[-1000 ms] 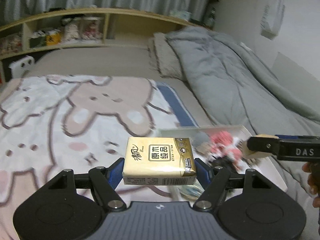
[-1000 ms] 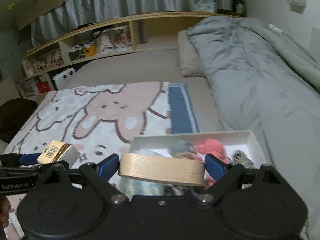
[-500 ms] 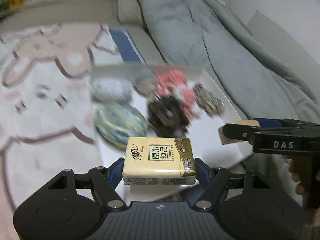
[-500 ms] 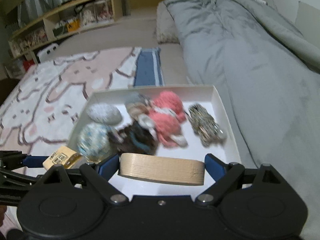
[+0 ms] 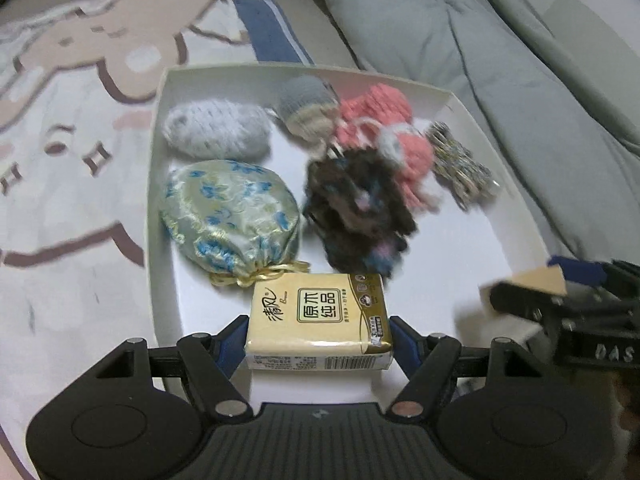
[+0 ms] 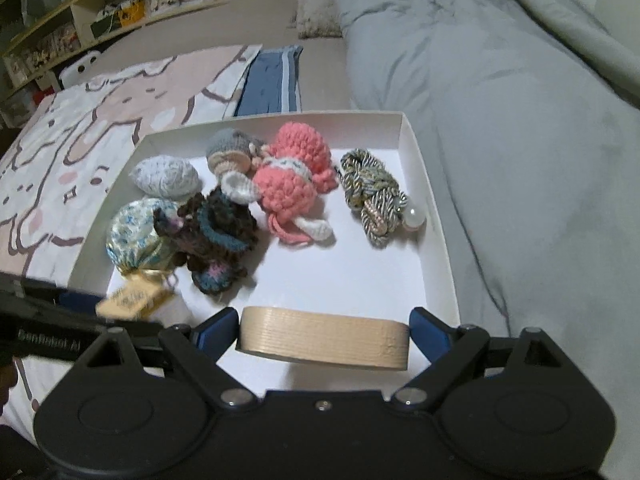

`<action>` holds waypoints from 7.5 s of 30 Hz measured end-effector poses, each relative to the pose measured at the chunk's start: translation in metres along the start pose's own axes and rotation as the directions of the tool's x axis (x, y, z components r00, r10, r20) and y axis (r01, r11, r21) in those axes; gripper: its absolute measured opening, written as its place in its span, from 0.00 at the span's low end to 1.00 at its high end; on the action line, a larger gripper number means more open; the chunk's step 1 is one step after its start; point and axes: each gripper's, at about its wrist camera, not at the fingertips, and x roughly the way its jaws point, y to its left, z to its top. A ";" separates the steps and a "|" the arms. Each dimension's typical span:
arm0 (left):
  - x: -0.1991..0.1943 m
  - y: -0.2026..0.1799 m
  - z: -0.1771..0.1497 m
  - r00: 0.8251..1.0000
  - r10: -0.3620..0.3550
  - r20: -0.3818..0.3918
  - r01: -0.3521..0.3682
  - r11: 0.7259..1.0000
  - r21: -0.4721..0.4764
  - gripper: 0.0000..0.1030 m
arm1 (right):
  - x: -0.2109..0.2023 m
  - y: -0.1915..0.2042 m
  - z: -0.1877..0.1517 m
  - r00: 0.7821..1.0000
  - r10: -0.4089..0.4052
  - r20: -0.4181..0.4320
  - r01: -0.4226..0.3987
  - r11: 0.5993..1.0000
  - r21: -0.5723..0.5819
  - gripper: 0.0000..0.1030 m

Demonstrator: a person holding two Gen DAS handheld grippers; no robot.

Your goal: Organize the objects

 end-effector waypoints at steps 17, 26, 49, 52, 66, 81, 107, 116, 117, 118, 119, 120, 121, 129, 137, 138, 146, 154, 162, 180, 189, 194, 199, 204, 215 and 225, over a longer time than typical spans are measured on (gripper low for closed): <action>-0.008 0.005 -0.016 0.999 -0.001 0.054 0.000 1.000 0.026 0.81 | 0.027 0.014 -0.004 0.999 0.042 -0.022 -0.043 0.998 -0.043 0.92; -0.018 0.005 -0.022 0.998 -0.014 0.054 0.012 0.999 0.046 0.81 | 0.000 0.005 -0.009 0.999 0.037 -0.008 -0.037 0.999 0.001 0.91; -0.115 0.017 -0.024 0.975 0.040 0.217 -0.064 0.992 0.105 0.99 | -0.099 0.048 -0.016 0.969 -0.019 0.245 -0.015 0.991 0.135 0.97; -0.127 0.023 -0.028 0.972 0.045 0.230 -0.072 0.991 0.110 1.00 | -0.108 0.062 -0.022 0.963 -0.054 0.262 0.020 0.991 0.129 0.97; -0.166 0.049 -0.051 0.949 0.067 0.310 -0.123 0.978 0.166 1.00 | -0.129 0.096 -0.056 0.945 -0.133 0.297 0.071 0.975 0.211 1.00; -0.166 0.065 -0.061 0.939 0.086 0.333 -0.166 0.961 0.220 1.00 | -0.118 0.118 -0.074 0.931 -0.211 0.298 0.156 0.968 0.198 1.00; -0.158 0.080 -0.064 0.942 0.093 0.322 -0.162 0.967 0.197 1.00 | -0.113 0.123 -0.075 0.931 -0.243 0.273 0.192 0.961 0.201 1.00; -0.158 0.082 -0.064 0.941 0.100 0.323 -0.167 0.968 0.185 1.00 | -0.113 0.121 -0.075 0.934 -0.235 0.270 0.181 0.961 0.209 1.00; -0.158 0.083 -0.063 0.941 0.101 0.323 -0.167 0.969 0.184 1.00 | -0.113 0.121 -0.075 0.934 -0.234 0.269 0.180 0.961 0.210 1.00; -0.158 0.083 -0.063 0.941 0.101 0.323 -0.167 0.969 0.184 1.00 | -0.112 0.121 -0.075 0.935 -0.233 0.269 0.179 0.961 0.210 1.00; -0.158 0.083 -0.063 0.941 0.100 0.323 -0.166 0.969 0.184 1.00 | -0.112 0.121 -0.075 0.935 -0.233 0.268 0.179 0.961 0.210 1.00; -0.158 0.083 -0.063 0.941 0.100 0.323 -0.166 0.969 0.184 1.00 | -0.112 0.121 -0.075 0.935 -0.232 0.268 0.179 0.961 0.209 1.00; -0.158 0.083 -0.063 0.941 0.099 0.323 -0.166 0.969 0.185 1.00 | -0.112 0.121 -0.075 0.935 -0.233 0.268 0.179 0.961 0.209 1.00; -0.158 0.083 -0.063 0.941 0.099 0.323 -0.165 0.969 0.183 1.00 | -0.112 0.122 -0.075 0.935 -0.233 0.265 0.181 0.961 0.208 1.00; -0.159 0.082 -0.063 0.942 0.096 0.322 -0.161 0.970 0.182 1.00 | -0.112 0.121 -0.075 0.936 -0.232 0.265 0.179 0.961 0.208 1.00; -0.159 0.082 -0.063 0.942 0.097 0.322 -0.162 0.970 0.182 1.00 | -0.111 0.121 -0.075 0.936 -0.231 0.264 0.179 0.962 0.209 1.00; -0.159 0.082 -0.064 0.942 0.096 0.322 -0.161 0.970 0.181 1.00 | -0.111 0.121 -0.075 0.936 -0.232 0.264 0.180 0.962 0.208 1.00; -0.159 0.082 -0.063 0.942 0.097 0.321 -0.161 0.970 0.181 1.00 | -0.111 0.121 -0.075 0.936 -0.232 0.264 0.180 0.962 0.207 1.00; -0.157 0.081 -0.065 0.942 0.097 0.321 -0.162 0.970 0.181 1.00 | -0.111 0.121 -0.075 0.936 -0.231 0.264 0.179 0.962 0.208 1.00; -0.156 0.081 -0.067 0.943 0.101 0.318 -0.164 0.970 0.178 1.00 | -0.112 0.120 -0.074 0.937 -0.231 0.263 0.178 0.962 0.208 1.00; -0.155 0.081 -0.067 0.943 0.099 0.318 -0.162 0.970 0.179 1.00 | -0.111 0.120 -0.074 0.937 -0.231 0.263 0.178 0.962 0.208 1.00; -0.155 0.080 -0.067 0.943 0.101 0.317 -0.163 0.970 0.178 1.00 | -0.111 0.120 -0.074 0.937 -0.230 0.263 0.178 0.962 0.208 1.00; -0.155 0.081 -0.067 0.943 0.098 0.318 -0.161 0.971 0.178 1.00 | -0.111 0.120 -0.074 0.937 -0.230 0.263 0.178 0.962 0.208 1.00; -0.156 0.081 -0.066 0.943 0.098 0.317 -0.161 0.971 0.178 1.00 | -0.111 0.120 -0.074 0.937 -0.230 0.262 0.178 0.962 0.208 1.00; -0.156 0.081 -0.067 0.943 0.097 0.317 -0.160 0.971 0.178 1.00 | -0.111 0.121 -0.074 0.937 -0.230 0.262 0.179 0.962 0.207 1.00; -0.157 0.081 -0.067 0.944 0.092 0.316 -0.154 0.972 0.178 1.00 | -0.111 0.121 -0.074 0.938 -0.230 0.261 0.178 0.962 0.208 1.00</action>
